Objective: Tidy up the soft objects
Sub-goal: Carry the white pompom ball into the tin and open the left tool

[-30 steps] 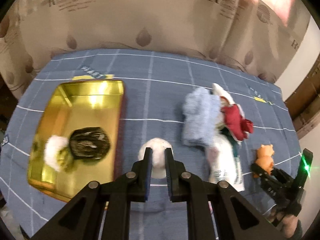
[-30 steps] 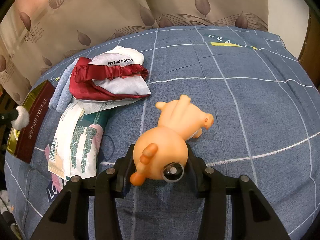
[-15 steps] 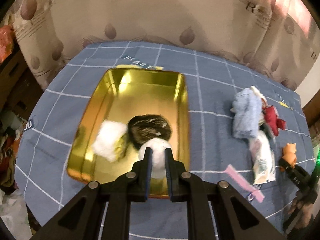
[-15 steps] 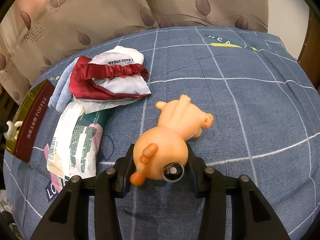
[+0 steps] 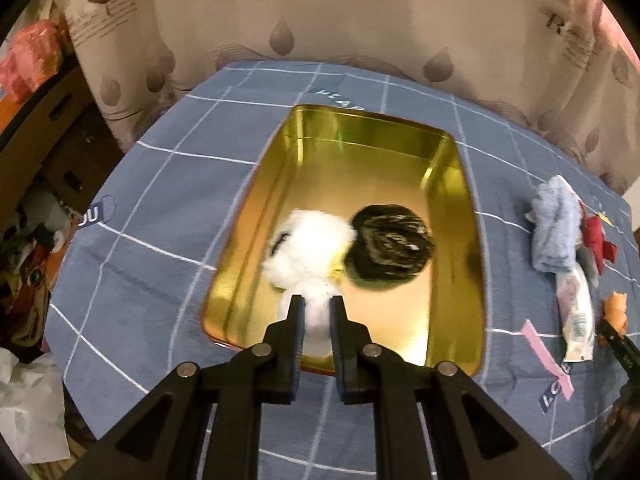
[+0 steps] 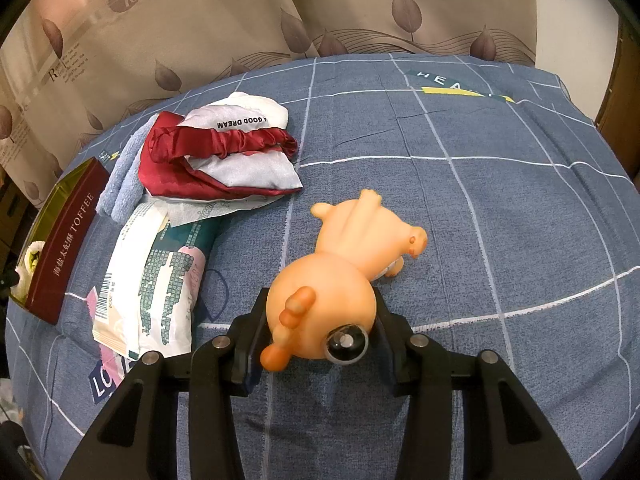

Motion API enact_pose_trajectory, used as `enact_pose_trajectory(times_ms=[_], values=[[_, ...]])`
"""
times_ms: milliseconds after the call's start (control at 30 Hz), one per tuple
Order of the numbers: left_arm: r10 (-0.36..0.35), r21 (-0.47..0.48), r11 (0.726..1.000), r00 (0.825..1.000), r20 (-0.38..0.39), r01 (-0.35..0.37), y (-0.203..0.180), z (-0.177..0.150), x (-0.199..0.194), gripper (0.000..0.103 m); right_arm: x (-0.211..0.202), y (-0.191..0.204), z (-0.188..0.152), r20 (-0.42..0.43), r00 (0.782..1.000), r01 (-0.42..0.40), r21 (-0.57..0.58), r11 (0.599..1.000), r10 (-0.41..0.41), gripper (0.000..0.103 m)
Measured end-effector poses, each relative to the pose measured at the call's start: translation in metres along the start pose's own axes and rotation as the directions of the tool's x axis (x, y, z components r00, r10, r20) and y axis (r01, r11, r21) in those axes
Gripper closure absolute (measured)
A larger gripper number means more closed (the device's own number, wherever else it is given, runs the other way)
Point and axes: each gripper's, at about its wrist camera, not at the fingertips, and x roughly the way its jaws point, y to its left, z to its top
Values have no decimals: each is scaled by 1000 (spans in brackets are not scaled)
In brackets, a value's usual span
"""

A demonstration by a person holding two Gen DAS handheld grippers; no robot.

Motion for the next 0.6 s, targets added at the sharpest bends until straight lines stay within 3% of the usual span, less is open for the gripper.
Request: enact_pose_trajectory(times_ms=[600], values=[[69,-57,996,997,-23,-71,30,2,16,85,0,-1,0,1,1000,1,-1,1000,-1,60]])
